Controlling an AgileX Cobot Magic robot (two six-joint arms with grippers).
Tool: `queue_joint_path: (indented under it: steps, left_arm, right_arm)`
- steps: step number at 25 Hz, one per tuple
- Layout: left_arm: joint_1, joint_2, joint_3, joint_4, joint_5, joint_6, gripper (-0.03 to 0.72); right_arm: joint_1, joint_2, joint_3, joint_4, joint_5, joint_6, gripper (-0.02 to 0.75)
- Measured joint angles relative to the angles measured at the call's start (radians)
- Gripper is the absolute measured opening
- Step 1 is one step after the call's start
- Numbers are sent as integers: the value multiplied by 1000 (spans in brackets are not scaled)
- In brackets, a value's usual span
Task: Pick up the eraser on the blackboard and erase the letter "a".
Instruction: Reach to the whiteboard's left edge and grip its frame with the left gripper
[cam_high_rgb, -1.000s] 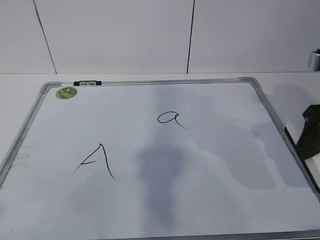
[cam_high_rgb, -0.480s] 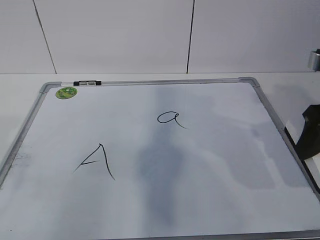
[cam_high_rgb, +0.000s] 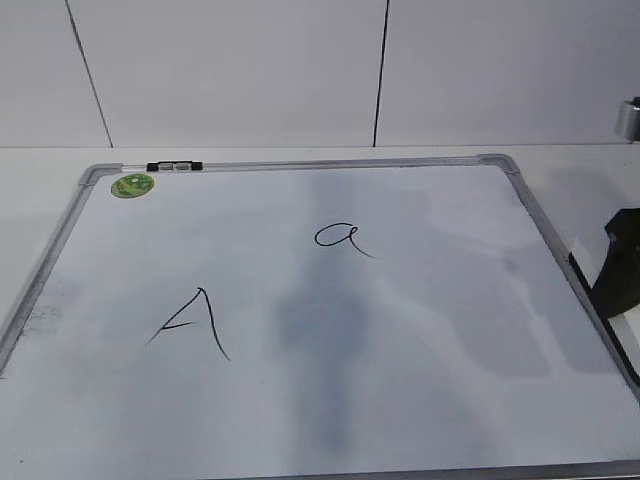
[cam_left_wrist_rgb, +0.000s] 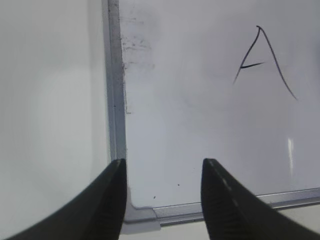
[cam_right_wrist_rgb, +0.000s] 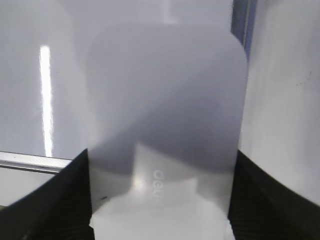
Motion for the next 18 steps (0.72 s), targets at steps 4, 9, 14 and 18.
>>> queue_joint_path:
  steps: [4,9,14,18]
  left_arm:
    - [0,121,-36,0,-34,13,370]
    - [0,259,-128,0,-47,44,370]
    - [0,396,-222,-1,-49,67,370]
    - [0,485,-287,-1,-49,86,370]
  right_arm:
    - [0,0,0,0,-1,0,545]
    - [0,0,0,0,-1,0,545]
    - [0,0,0,0,-1,0,545]
    - [0,0,0,0,-1,0,545]
